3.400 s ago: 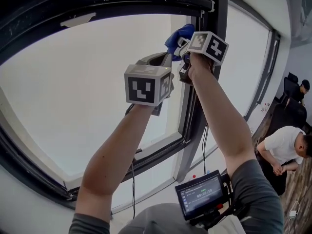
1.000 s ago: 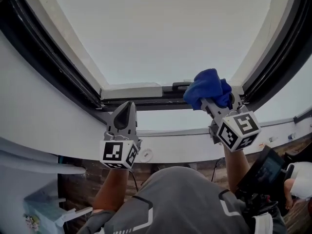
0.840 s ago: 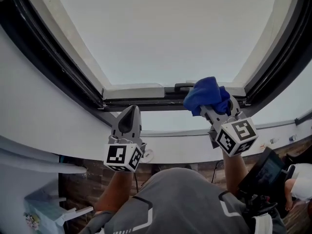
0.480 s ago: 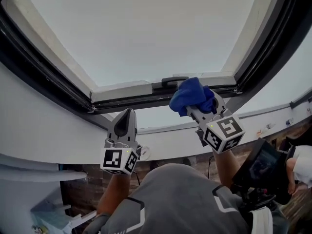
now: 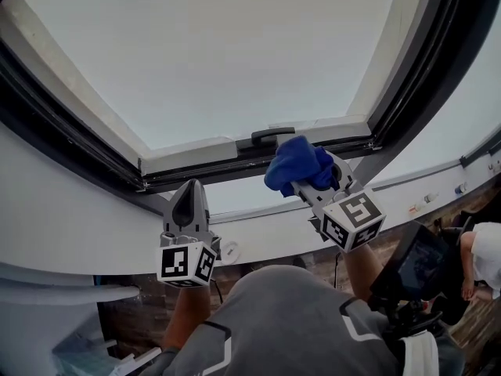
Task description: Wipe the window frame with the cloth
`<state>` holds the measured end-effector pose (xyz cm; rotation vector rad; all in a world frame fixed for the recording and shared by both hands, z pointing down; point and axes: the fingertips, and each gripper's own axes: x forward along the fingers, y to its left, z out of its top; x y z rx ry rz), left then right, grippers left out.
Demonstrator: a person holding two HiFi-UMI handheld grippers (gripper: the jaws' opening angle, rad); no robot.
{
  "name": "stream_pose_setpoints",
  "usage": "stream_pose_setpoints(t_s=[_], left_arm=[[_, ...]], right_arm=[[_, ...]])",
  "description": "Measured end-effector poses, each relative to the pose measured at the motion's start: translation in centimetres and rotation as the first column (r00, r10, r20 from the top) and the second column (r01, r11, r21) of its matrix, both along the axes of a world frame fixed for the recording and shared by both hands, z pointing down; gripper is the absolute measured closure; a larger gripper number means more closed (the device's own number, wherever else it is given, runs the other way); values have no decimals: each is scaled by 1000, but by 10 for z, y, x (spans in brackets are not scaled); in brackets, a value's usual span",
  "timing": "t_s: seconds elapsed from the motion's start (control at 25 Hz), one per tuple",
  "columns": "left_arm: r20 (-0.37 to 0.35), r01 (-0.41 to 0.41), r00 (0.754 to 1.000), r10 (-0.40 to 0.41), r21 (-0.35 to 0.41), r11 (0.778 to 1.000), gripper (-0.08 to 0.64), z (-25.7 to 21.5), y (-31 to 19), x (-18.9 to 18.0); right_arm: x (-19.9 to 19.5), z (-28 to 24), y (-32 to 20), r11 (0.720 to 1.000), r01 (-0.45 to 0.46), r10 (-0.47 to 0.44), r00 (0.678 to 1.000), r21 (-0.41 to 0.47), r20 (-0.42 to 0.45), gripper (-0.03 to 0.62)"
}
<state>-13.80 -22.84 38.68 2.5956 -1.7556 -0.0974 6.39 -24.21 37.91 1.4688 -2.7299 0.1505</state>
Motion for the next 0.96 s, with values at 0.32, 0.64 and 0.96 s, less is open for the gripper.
stream_pose_setpoints(t_s=[0.32, 0.64, 0.96], left_arm=[[11, -55, 998, 56, -30, 998, 551, 4, 3, 8], [-22, -45, 999, 44, -34, 998, 551, 1, -1, 2], [8, -59, 998, 59, -42, 997, 551, 3, 0, 4]], right_arm=[[1, 1, 1, 1000, -13, 13, 1000, -6, -12, 370], [2, 1, -1, 1000, -18, 18, 1000, -7, -19, 370], [3, -2, 0, 1000, -3, 4, 999, 10, -32, 370]])
